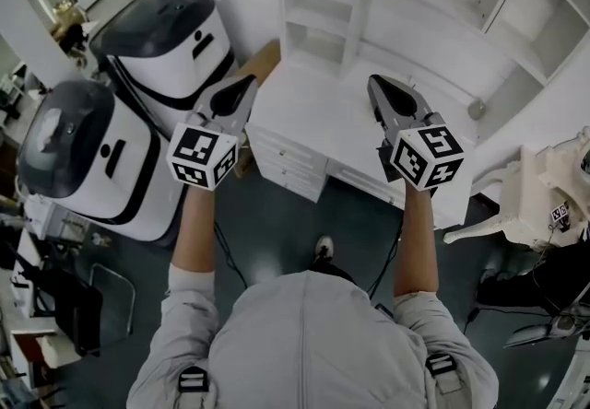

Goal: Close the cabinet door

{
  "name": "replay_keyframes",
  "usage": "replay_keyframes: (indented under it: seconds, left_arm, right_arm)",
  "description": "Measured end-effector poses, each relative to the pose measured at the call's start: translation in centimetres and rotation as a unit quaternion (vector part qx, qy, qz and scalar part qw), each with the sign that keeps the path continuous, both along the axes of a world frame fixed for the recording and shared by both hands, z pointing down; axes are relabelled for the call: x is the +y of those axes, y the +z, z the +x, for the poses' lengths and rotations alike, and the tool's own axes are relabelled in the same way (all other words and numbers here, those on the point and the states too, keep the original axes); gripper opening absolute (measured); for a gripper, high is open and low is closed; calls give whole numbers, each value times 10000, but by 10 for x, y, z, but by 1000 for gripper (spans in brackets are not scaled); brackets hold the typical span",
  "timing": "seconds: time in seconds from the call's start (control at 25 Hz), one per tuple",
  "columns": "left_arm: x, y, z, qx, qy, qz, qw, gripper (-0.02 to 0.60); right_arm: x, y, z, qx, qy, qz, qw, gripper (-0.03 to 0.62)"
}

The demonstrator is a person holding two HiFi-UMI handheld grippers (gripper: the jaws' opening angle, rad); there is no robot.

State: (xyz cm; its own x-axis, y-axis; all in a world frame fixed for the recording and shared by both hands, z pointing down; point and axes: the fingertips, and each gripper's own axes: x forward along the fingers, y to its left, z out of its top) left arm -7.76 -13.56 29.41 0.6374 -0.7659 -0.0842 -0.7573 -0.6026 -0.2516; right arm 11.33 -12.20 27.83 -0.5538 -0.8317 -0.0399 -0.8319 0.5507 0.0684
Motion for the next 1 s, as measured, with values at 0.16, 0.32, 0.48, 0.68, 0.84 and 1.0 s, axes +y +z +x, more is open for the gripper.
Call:
replay_keyframes:
  seconds: [0.16, 0.32, 0.48, 0.68, 0.84, 1.0]
  left_arm:
    - [-45, -14, 21, 58, -220, 66, 9997, 17]
    - [-79, -21, 33, 125, -468, 90, 9988, 17]
    - [-107, -21, 35, 185, -740, 42, 9971, 17]
    - [-137, -20, 16, 307, -1223, -61, 9920, 17]
    - [-156, -21, -6, 371, -1519, -56, 9877, 50]
    - [-175, -23, -33, 350, -1698, -83, 9848, 69]
  right_arm:
    - [-48, -15, 19, 77, -293, 53, 9995, 0]
    - [-87, -26, 31, 137, -532, 136, 9984, 0]
    - [-119, -28, 41, 142, -697, 158, 9973, 0]
    - [-150, -22, 36, 243, -926, 134, 9953, 0]
    - [-170, -18, 22, 251, -1084, 95, 9937, 0]
    - [-189, -20, -2, 322, -1161, 207, 9925, 2]
